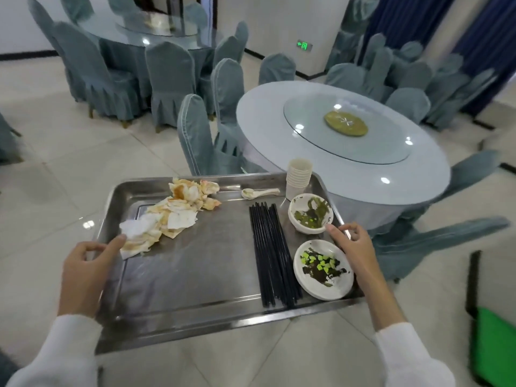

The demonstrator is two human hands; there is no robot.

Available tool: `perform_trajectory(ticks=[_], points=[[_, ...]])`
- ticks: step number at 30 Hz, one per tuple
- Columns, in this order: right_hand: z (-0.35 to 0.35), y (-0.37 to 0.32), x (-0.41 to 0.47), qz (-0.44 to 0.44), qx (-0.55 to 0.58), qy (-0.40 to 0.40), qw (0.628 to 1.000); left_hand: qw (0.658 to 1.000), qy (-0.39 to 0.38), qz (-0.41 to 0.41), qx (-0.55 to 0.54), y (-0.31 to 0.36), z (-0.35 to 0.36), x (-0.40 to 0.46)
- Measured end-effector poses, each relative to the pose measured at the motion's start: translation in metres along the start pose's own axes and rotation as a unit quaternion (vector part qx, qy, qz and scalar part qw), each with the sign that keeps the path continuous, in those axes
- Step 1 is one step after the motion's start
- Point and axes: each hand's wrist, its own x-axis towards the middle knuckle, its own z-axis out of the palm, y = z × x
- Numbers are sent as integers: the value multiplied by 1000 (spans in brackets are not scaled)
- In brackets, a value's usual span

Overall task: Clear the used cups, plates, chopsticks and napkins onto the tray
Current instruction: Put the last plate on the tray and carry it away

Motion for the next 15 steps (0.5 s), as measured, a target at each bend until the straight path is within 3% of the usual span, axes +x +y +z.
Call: perform_trajectory(ticks=[7, 15], points=[[-56, 30, -22, 50, 10, 90, 995, 997, -66, 23, 14, 23, 70, 17], [-129, 74, -74, 76, 24, 159, 984, 989, -138, 37, 39, 40, 129, -24]])
